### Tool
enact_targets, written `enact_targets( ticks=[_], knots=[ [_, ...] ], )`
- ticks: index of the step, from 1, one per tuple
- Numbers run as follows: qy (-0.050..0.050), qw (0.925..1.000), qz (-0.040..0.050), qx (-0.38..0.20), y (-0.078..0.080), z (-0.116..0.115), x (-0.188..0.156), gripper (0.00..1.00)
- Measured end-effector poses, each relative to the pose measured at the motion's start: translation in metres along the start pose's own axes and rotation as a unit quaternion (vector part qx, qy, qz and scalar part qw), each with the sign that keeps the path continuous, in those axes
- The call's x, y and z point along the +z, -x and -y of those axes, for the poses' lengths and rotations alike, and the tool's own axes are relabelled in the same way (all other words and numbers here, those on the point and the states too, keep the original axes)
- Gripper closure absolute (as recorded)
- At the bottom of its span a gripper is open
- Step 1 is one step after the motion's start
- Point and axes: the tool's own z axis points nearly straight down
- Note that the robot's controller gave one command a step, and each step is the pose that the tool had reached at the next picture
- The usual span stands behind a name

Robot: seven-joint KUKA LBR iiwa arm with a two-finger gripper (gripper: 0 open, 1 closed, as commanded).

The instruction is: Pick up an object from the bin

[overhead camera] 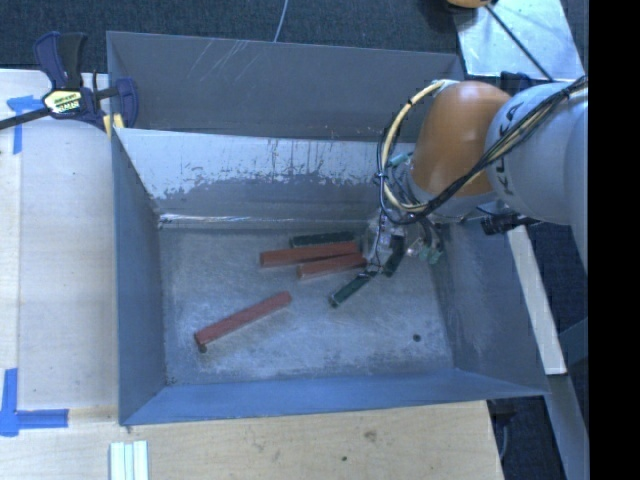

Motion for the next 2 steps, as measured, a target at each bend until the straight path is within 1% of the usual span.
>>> enact_targets(
  ticks=[1,2],
  knots=[
    [0.0,0.9965,-0.0012,-0.083,-0.0108,0.0202,0.0039,0.0],
    [0.0,0.9965,-0.0007,-0.083,-0.0105,0.02,0.0033,1.0]
  ],
)
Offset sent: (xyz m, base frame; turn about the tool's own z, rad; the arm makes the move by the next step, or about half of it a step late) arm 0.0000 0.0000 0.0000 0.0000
